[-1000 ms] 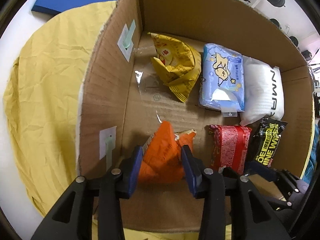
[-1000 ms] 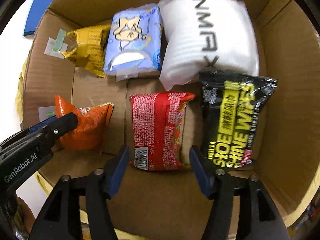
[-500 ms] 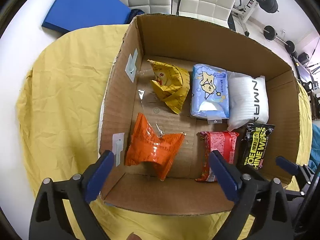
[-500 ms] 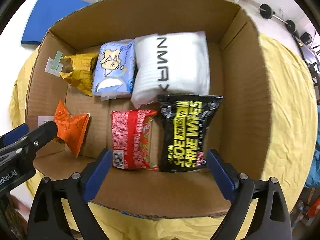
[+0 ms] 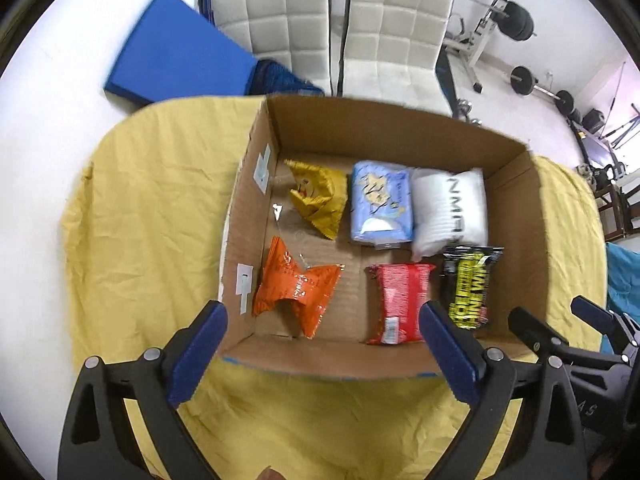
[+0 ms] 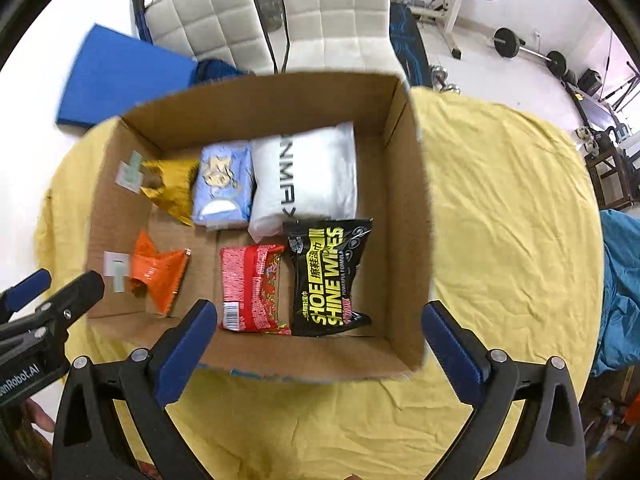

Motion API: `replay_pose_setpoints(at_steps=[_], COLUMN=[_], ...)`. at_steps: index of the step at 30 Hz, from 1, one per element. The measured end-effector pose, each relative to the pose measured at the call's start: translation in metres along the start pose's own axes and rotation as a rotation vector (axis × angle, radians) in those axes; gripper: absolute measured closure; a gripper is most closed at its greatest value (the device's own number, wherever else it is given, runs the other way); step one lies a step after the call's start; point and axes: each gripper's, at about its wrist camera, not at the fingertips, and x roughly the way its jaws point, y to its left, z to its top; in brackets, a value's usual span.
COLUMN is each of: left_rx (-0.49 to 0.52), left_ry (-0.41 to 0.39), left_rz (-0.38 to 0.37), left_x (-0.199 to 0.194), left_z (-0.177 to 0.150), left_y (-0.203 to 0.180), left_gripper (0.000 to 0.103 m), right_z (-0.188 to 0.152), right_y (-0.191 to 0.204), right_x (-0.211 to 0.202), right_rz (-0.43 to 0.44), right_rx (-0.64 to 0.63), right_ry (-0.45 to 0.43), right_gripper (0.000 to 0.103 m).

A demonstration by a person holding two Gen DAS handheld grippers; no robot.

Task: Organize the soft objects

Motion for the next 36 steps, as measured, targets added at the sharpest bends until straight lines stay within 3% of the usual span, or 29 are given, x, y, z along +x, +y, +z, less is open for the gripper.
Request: replay_pose_setpoints(at_steps=[7,15,18,25,36], left_rx=[0.032,0.050,0.048,0.039,0.027], left_ry=[-0.107,-0.176,-0.203,-0.254,-0.289], left_rz=[-0.022,-0.039,-0.027,-0.027,-0.035], left_x=[-0.080,-0.149,-0.169,-0.200,-0.220], left_z=[-0.022,-0.050,-0.060,-0.072,-0.081], left_y=[-0.013,-0.021,-0.022,-0.020,-0.022], left_gripper=[0.005,0.005,0.000,0.000,0.000], right_z=[-0.027,-0.067,-0.079,-0.091,-0.092], right_y=[-0.012,-0.019,-0.020,-0.021,-0.027], right_x=[-0.085,-0.173,-0.202,-0.241,-0.255], right_rz=[0.025,0.024,0.022,0.000,-0.004], right_rx=[0.011,-0.001,-0.011,-0.030,-0.024], right_ry=[-0.103,-0.204,-0.232,-0.282,-0.301], right_gripper=[0.000,0.000,0.000,0.000,0.000])
